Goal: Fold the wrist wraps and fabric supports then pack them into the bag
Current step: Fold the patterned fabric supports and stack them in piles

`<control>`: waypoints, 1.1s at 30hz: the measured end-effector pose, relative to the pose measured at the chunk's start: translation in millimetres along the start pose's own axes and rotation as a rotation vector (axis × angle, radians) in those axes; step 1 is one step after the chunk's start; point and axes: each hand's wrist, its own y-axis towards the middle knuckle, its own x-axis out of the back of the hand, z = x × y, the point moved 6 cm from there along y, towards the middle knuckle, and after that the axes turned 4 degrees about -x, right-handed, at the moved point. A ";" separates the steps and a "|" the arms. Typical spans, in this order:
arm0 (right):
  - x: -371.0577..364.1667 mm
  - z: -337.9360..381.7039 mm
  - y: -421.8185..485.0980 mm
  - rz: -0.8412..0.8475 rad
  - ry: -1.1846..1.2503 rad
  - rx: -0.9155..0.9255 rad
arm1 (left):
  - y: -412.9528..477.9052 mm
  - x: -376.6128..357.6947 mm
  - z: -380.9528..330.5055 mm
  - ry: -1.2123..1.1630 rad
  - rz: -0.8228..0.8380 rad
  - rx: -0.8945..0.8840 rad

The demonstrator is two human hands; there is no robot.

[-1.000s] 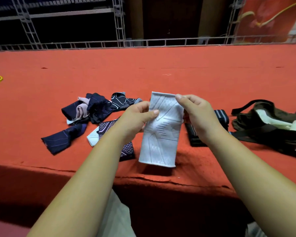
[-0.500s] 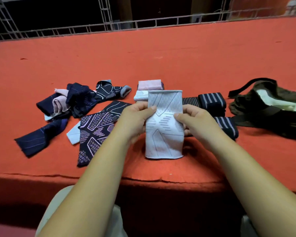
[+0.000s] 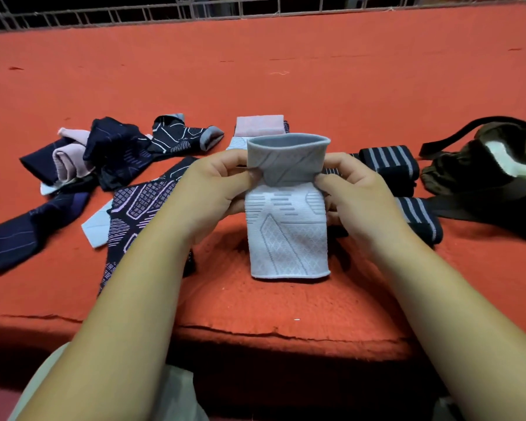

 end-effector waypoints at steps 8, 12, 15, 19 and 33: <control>-0.1 -5.1 -3.0 -0.013 0.162 -0.097 | -7.9 -6.7 -3.9 0.007 0.038 0.052; -1.0 -1.9 -3.9 0.049 0.201 -0.082 | -9.0 -9.6 -6.0 -0.042 0.007 0.022; -0.8 -2.2 -3.6 0.076 0.082 0.015 | -6.1 -9.7 -4.4 -0.117 0.002 -0.017; -4.7 -2.6 -5.0 0.090 0.066 0.134 | -8.1 -13.6 7.3 0.000 0.077 0.064; 3.0 -10.0 -4.8 0.097 -0.216 0.002 | -12.4 -15.4 4.3 -0.016 0.013 0.060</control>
